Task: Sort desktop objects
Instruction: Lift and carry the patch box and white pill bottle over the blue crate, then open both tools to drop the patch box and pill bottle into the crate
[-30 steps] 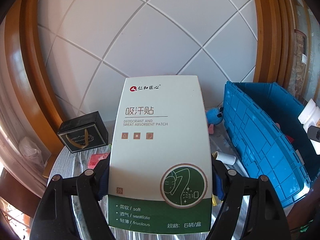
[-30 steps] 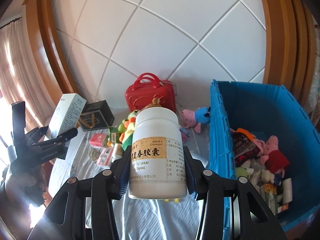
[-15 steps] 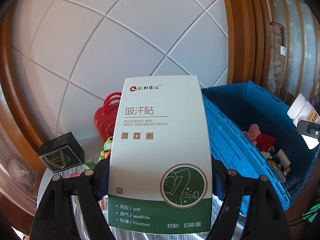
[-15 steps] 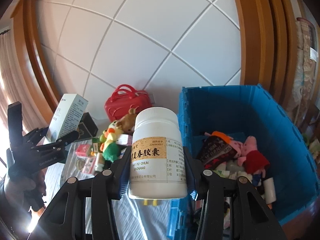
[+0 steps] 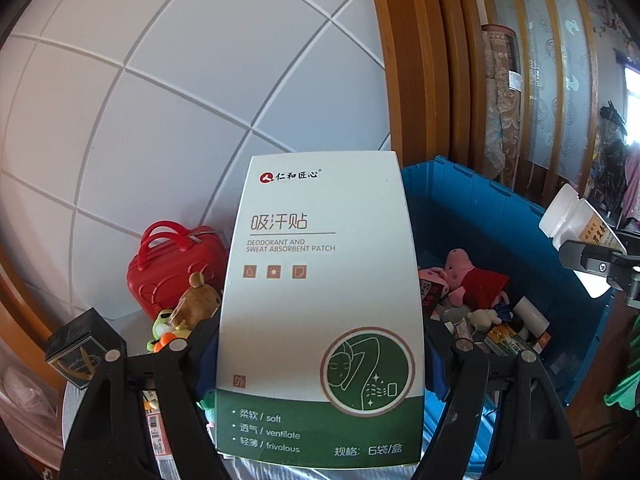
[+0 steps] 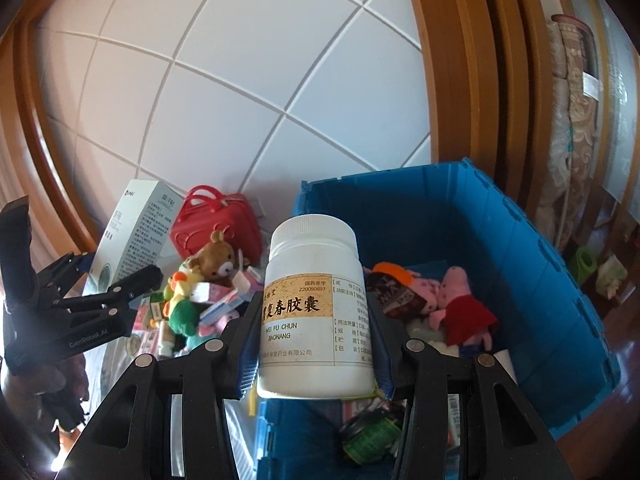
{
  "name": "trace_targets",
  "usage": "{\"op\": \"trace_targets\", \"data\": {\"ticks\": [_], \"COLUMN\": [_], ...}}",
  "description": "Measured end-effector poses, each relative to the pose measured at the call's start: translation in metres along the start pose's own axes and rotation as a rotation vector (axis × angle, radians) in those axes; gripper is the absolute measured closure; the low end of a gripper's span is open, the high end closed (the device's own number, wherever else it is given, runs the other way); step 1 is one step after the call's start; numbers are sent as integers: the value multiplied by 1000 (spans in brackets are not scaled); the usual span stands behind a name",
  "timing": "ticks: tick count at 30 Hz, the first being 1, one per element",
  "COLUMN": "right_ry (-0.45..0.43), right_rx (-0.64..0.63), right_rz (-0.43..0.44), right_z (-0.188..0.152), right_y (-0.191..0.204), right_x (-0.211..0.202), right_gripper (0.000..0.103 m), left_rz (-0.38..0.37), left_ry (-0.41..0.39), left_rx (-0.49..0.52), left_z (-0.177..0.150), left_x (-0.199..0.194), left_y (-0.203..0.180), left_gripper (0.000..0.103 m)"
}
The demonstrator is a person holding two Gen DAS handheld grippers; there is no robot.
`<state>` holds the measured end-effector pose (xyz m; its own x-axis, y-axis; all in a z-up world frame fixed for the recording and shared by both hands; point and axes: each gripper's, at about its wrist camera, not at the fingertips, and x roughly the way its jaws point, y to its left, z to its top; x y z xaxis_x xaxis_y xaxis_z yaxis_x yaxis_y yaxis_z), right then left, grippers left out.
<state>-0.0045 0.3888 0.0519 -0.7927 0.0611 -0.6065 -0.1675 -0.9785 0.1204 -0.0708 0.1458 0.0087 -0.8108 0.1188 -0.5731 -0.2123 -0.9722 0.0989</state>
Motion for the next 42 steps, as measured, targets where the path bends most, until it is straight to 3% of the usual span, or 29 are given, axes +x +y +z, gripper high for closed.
{"op": "trace_targets", "data": {"ticks": [23,37,38,39,40,41,42], "right_ry": [0,28,23,12,6,-11,-20], "right_rx": [152,199,197,192,184,182,181], "right_rz": [-156,-213,-220,-233,-253,-262,-262], "right_z": [-9,-13,-12,-10,-7,-6,-4], "right_y": [-116,-142,-142,-141,-140,-139,-139], "right_x": [1,17,16,15,14,11,10], "right_gripper": [58,57,54,30,11,2,1], "left_rz": [-225,-253,-259,-259,-247,-236,-234], "left_ry": [37,33,43,65,77,78,79], "left_rx": [161,143,132,130,130,126,123], "left_z": [56,78,80,81,80,80,79], "left_x": [58,80,82,86,89,90,91], "left_y": [-130,-145,-144,-144,-144,-142,-142], "left_gripper": [26,25,23,21,9,0,0]}}
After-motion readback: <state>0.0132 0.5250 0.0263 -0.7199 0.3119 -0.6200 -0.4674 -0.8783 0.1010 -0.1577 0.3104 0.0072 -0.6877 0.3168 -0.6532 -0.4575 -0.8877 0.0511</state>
